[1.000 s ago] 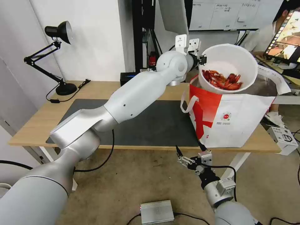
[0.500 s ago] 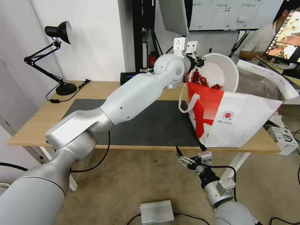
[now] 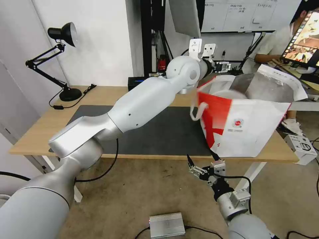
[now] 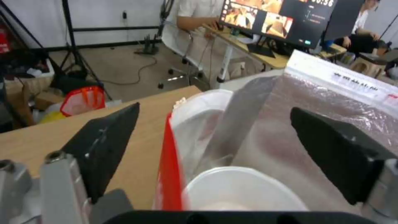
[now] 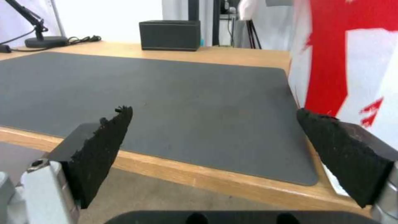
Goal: Pick up the trash from the table and place it into the takeout bag.
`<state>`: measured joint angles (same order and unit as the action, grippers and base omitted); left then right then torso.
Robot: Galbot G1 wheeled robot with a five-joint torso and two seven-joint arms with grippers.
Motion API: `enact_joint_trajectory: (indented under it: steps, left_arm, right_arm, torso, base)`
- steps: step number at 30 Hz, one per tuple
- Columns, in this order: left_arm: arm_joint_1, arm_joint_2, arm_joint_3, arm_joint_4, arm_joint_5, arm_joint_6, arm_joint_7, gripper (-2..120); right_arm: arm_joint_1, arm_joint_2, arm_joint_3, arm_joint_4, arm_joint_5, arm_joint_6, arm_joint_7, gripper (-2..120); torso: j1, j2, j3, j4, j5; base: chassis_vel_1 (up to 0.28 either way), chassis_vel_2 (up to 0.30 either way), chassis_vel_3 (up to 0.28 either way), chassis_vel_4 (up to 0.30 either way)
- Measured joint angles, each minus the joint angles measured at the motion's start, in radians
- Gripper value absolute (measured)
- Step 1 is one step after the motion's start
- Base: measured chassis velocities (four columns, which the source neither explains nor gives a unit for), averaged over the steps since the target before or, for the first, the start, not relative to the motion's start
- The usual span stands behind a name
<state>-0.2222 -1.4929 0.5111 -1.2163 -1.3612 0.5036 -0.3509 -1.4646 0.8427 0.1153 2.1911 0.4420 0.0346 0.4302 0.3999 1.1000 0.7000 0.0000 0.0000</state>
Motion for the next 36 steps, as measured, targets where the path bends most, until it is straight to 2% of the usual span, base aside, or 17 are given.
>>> enact_joint_trajectory:
  steps: [10, 13, 15, 16, 19, 20, 24, 25, 26, 27, 28, 29, 30, 31, 33, 35, 36]
  left_arm:
    - [0.001, 0.005, 0.001, -0.011, 0.000, 0.003, 0.003, 100]
    - [0.006, 0.048, 0.000, -0.046, 0.014, -0.017, 0.003, 100]
    - [0.022, 0.116, 0.000, -0.094, 0.071, -0.065, 0.015, 100]
    - [0.022, 0.116, 0.000, -0.094, 0.071, -0.065, 0.015, 100]
    - [0.055, 0.240, -0.008, -0.189, 0.133, -0.121, 0.040, 100]
    - [0.055, 0.240, -0.008, -0.189, 0.133, -0.121, 0.040, 100]
    - [0.153, 0.463, -0.063, -0.356, 0.191, -0.191, 0.106, 100]
    - [0.153, 0.463, -0.063, -0.356, 0.191, -0.191, 0.106, 100]
    - [0.183, 0.506, -0.079, -0.381, 0.211, -0.205, 0.118, 100]
    - [0.229, 0.562, -0.106, -0.412, 0.234, -0.222, 0.129, 100]
    - [0.296, 0.623, -0.155, -0.455, 0.250, -0.234, 0.140, 100]
    - [0.296, 0.623, -0.155, -0.455, 0.250, -0.234, 0.140, 100]
    - [0.353, 0.663, -0.194, -0.486, 0.259, -0.238, 0.150, 100]
    - [0.418, 0.708, -0.243, -0.519, 0.268, -0.240, 0.168, 100]
    - [0.447, 0.729, -0.267, -0.533, 0.271, -0.241, 0.175, 100]
    - [0.577, 0.797, -0.375, -0.585, 0.292, -0.242, 0.199, 100]
    - [0.577, 0.797, -0.375, -0.585, 0.292, -0.242, 0.199, 100]
  right_arm:
    - [0.000, 0.000, 0.000, 0.000, 0.000, 0.000, 0.000, 100]
    - [0.000, 0.000, 0.000, 0.000, 0.000, 0.000, 0.000, 100]
    - [0.000, 0.000, 0.000, 0.000, 0.000, 0.000, 0.000, 100]
    - [0.000, 0.000, 0.000, 0.000, 0.000, 0.000, 0.000, 100]
    - [0.000, 0.000, 0.000, 0.000, 0.000, 0.000, 0.000, 100]
    - [0.000, 0.000, 0.000, 0.000, 0.000, 0.000, 0.000, 100]
    - [0.000, 0.000, 0.000, 0.000, 0.000, 0.000, 0.000, 100]
    - [0.000, 0.000, 0.000, 0.000, 0.000, 0.000, 0.000, 100]
    - [0.000, 0.000, 0.000, 0.000, 0.000, 0.000, 0.000, 100]
    - [0.000, 0.000, 0.000, 0.000, 0.000, 0.000, 0.000, 100]
    - [0.000, 0.000, 0.000, 0.000, 0.000, 0.000, 0.000, 100]
    - [0.000, 0.000, 0.000, 0.000, 0.000, 0.000, 0.000, 100]
    - [0.000, 0.000, 0.000, 0.000, 0.000, 0.000, 0.000, 100]
    - [0.000, 0.000, 0.000, 0.000, 0.000, 0.000, 0.000, 100]
    - [0.000, 0.000, 0.000, 0.000, 0.000, 0.000, 0.000, 100]
    - [0.000, 0.000, 0.000, 0.000, 0.000, 0.000, 0.000, 100]
    - [0.000, 0.000, 0.000, 0.000, 0.000, 0.000, 0.000, 100]
  torso:
    - [0.000, 0.000, 0.000, -0.0003, 0.0000]
    - [0.000, 0.000, 0.000, -0.0004, 0.0000]
    - [0.000, 0.000, 0.000, -0.0002, -0.0001]
    - [0.000, 0.000, 0.000, -0.0002, -0.0001]
    - [0.000, 0.000, 0.000, 0.0000, -0.0002]
    - [0.000, 0.000, 0.000, 0.0000, -0.0002]
    - [0.000, 0.000, 0.000, -0.0002, -0.0003]
    - [0.000, 0.000, 0.000, -0.0002, -0.0003]
    - [0.000, 0.000, 0.000, -0.0001, -0.0003]
    - [0.000, 0.000, 0.000, 0.0007, -0.0007]
    - [0.000, 0.000, 0.000, 0.0003, -0.0007]
    - [0.000, 0.000, 0.000, 0.0003, -0.0007]
    - [0.000, 0.000, 0.000, 0.0011, -0.0008]
    - [0.000, 0.000, 0.000, 0.0002, -0.0012]
    - [0.000, 0.000, 0.000, 0.0001, -0.0009]
    - [0.000, 0.000, 0.000, 0.0000, -0.0002]
    - [0.000, 0.000, 0.000, 0.0000, -0.0002]
  base:
    - [0.000, 0.000, 0.000, 0.000]
    - [0.000, 0.000, 0.000, 0.000]
    - [0.000, 0.000, 0.000, 0.000]
    - [0.000, 0.000, 0.000, 0.000]
    - [0.000, 0.000, 0.000, 0.000]
    - [0.000, 0.000, 0.000, 0.000]
    - [0.000, 0.000, 0.000, 0.000]
    - [0.000, 0.000, 0.000, 0.000]
    - [0.000, 0.000, 0.000, 0.000]
    - [0.000, 0.000, 0.000, 0.000]
    - [0.000, 0.000, 0.000, 0.000]
    - [0.000, 0.000, 0.000, 0.000]
    - [0.000, 0.000, 0.000, 0.000]
    - [0.000, 0.000, 0.000, 0.000]
    - [0.000, 0.000, 0.000, 0.000]
    - [0.000, 0.000, 0.000, 0.000]
    - [0.000, 0.000, 0.000, 0.000]
